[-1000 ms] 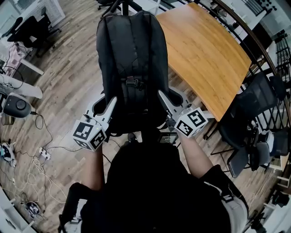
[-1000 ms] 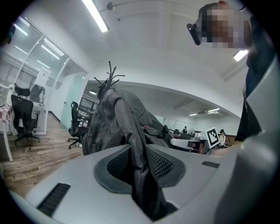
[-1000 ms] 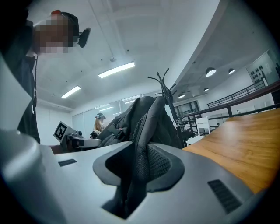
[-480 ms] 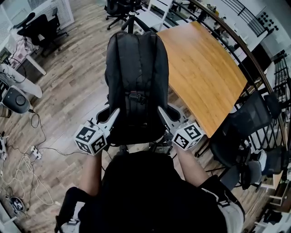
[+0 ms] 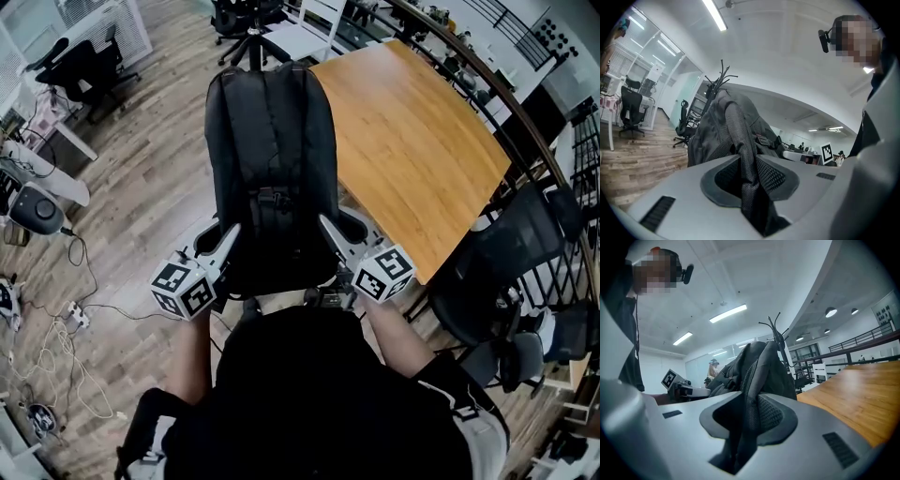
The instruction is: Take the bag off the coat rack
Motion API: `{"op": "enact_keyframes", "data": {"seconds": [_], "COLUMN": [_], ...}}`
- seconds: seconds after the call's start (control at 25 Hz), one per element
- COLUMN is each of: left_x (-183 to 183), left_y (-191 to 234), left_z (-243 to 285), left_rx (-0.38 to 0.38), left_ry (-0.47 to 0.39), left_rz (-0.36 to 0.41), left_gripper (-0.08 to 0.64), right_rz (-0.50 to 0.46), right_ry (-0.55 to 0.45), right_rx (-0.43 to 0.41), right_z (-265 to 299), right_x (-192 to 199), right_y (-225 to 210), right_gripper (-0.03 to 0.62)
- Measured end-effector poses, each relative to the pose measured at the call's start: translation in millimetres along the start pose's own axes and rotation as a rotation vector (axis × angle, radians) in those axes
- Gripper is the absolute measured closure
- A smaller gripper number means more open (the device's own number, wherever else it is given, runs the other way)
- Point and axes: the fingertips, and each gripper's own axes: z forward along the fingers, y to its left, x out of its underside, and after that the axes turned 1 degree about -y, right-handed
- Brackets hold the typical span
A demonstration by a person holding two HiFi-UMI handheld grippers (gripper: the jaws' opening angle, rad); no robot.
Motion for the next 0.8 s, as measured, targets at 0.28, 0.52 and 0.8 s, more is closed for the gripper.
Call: {"op": "enact_keyframes", "data": {"seconds": [0.28, 0.52, 0.8], "left_x": [2, 0, 1], "left_y": [-7, -7, -7], "left_z": [14, 13, 14], "left_rx": [-0.013, -0.028, -0.054], "left_ry": [0.011, 0.009, 0.013], "left_rz": [-0.035, -0.024, -0.016], "left_gripper": [0.454, 0.454, 0.456], "right_rz": [0.000, 0.014, 0.025], "right_ry": [0.023, 0.015, 0.022], "right_rx": [-0.009, -0.028, -0.042], "right_z": [-3, -2, 2], "right_x": [-2, 0, 3], "right_y": [-14, -16, -19], "right_gripper": [0.482, 0.482, 0.481]}}
